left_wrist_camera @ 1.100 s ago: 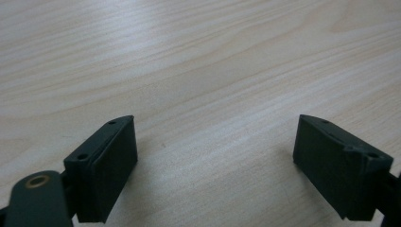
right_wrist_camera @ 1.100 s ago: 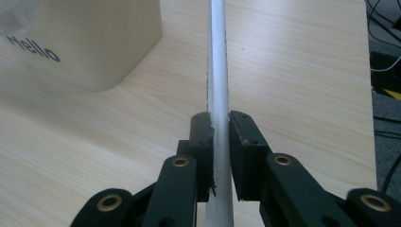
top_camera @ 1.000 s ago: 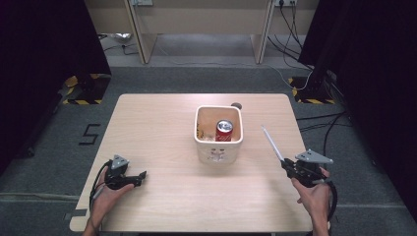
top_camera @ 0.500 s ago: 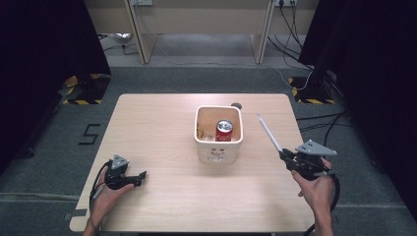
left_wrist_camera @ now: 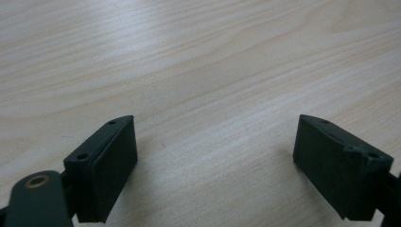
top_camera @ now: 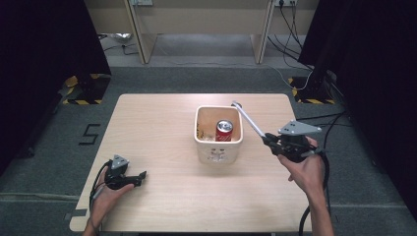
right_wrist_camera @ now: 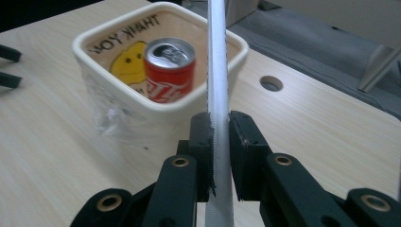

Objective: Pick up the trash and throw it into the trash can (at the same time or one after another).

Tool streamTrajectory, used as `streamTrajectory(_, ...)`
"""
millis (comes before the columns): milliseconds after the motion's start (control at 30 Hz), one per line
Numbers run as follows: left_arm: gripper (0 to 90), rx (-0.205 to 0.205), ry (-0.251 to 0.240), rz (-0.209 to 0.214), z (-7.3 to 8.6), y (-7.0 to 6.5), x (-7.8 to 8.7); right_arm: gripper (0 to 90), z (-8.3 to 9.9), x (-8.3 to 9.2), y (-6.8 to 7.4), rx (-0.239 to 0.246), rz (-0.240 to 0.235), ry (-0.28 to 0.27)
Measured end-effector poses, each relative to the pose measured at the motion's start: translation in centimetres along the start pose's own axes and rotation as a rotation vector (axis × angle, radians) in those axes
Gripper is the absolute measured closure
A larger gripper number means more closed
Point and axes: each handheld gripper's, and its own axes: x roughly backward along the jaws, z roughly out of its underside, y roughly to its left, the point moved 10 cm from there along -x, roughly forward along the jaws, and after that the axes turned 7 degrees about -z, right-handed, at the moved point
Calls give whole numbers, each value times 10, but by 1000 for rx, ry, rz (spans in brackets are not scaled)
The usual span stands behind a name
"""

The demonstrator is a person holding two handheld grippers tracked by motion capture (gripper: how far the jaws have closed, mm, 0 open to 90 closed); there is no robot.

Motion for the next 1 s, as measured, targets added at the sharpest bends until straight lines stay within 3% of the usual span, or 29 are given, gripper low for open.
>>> streamTrajectory(133, 138, 0, -1, 0, 0, 0, 0, 801, -13, -11, 18, 52, -54, 29)
streamTrajectory(167, 138, 0, -1, 0, 0, 0, 0, 801, -18, -18, 28, 68, -85, 45)
streamTrajectory(367, 138, 0, -1, 0, 0, 0, 0, 801, -28, -39, 45, 111, -124, 97)
streamTrajectory(667, 138, 0, 0, 1, 0, 0, 0, 800, -39, -62, 37, 135, -109, 182)
streamTrajectory(1000, 138, 0, 0, 1, 0, 0, 0, 800, -36, -73, 46, 170, -110, 272)
